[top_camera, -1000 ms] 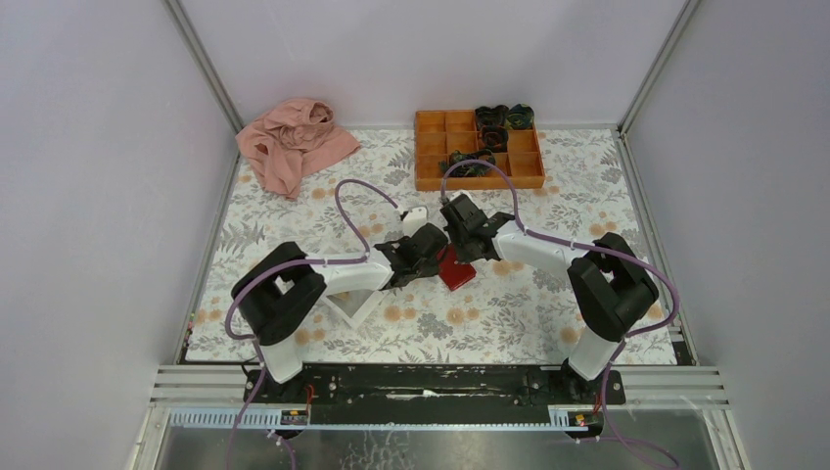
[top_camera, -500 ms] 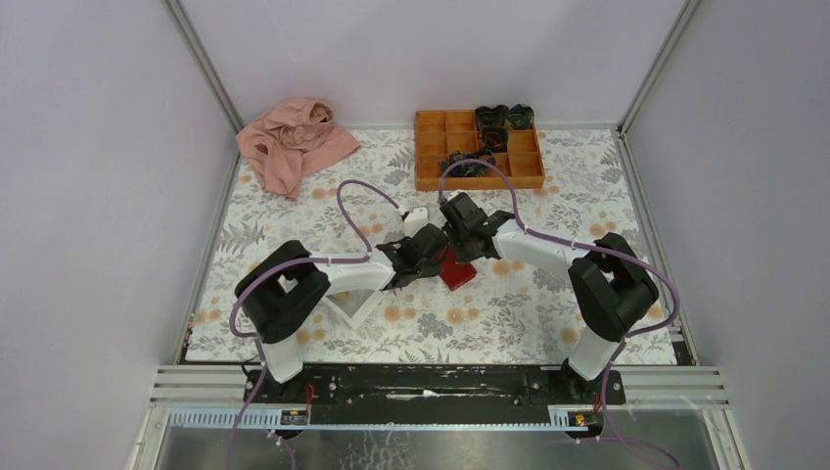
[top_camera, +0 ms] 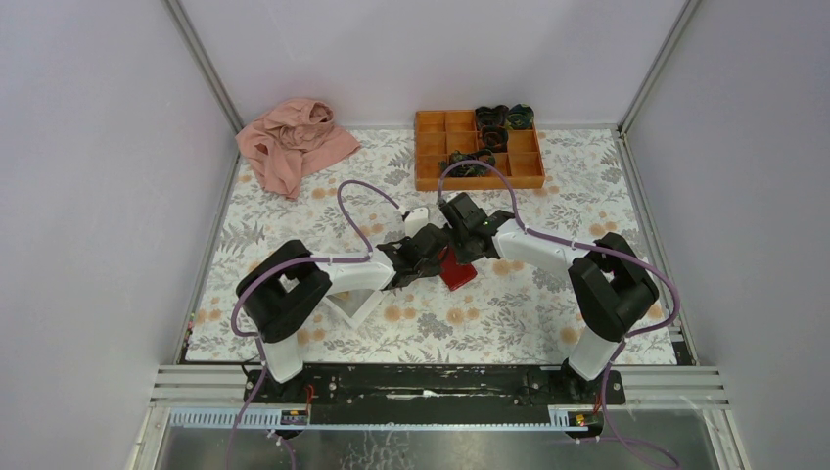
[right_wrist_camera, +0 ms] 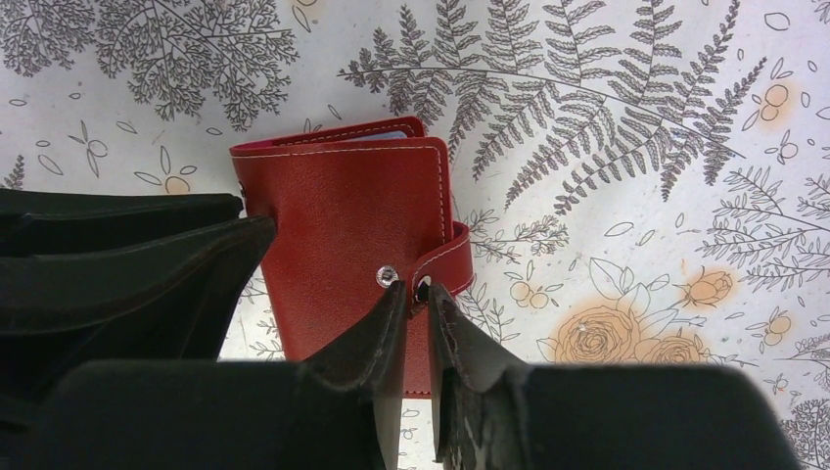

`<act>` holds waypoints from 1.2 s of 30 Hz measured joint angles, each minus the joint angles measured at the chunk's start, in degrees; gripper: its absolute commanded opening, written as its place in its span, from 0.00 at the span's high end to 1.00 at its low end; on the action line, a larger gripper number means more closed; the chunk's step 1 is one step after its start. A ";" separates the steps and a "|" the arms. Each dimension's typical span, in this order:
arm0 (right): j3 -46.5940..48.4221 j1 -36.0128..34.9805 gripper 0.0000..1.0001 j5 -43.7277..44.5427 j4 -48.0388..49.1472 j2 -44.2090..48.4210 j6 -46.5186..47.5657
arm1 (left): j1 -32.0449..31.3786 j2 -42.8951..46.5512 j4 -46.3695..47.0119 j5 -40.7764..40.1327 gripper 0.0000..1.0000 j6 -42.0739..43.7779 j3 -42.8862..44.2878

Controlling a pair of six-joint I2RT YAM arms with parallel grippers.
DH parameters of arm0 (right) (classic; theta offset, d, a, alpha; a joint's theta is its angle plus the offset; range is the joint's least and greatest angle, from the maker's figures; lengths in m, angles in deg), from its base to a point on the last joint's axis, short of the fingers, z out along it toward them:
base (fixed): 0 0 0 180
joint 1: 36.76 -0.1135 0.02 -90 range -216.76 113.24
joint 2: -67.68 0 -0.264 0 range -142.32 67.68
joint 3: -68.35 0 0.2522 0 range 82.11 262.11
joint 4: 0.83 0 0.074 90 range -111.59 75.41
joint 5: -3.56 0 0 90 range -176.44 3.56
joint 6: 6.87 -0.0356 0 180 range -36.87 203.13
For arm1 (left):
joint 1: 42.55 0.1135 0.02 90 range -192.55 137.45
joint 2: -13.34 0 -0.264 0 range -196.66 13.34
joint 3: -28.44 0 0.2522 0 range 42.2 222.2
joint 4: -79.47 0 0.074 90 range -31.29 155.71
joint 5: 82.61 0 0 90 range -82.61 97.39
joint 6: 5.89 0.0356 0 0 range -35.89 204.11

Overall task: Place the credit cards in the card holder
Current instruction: Close the card holder at the center of the board.

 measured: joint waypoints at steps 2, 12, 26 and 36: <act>0.11 -0.04 0.80 -0.35 -0.09 -0.02 0.15 | 0.00 0.00 0.00 0.00 0.75 0.00 0.00; 0.96 -0.39 0.79 -1.60 -0.61 -0.26 0.37 | 0.00 -0.04 0.02 0.04 0.75 0.02 0.02; 1.36 -1.18 0.79 -3.50 -0.79 -1.86 0.13 | 0.04 -0.70 0.92 0.31 0.75 -0.17 0.33; 1.36 -1.18 0.79 -3.41 -0.81 -1.86 0.07 | 0.07 -0.76 0.96 0.37 0.75 -0.15 0.35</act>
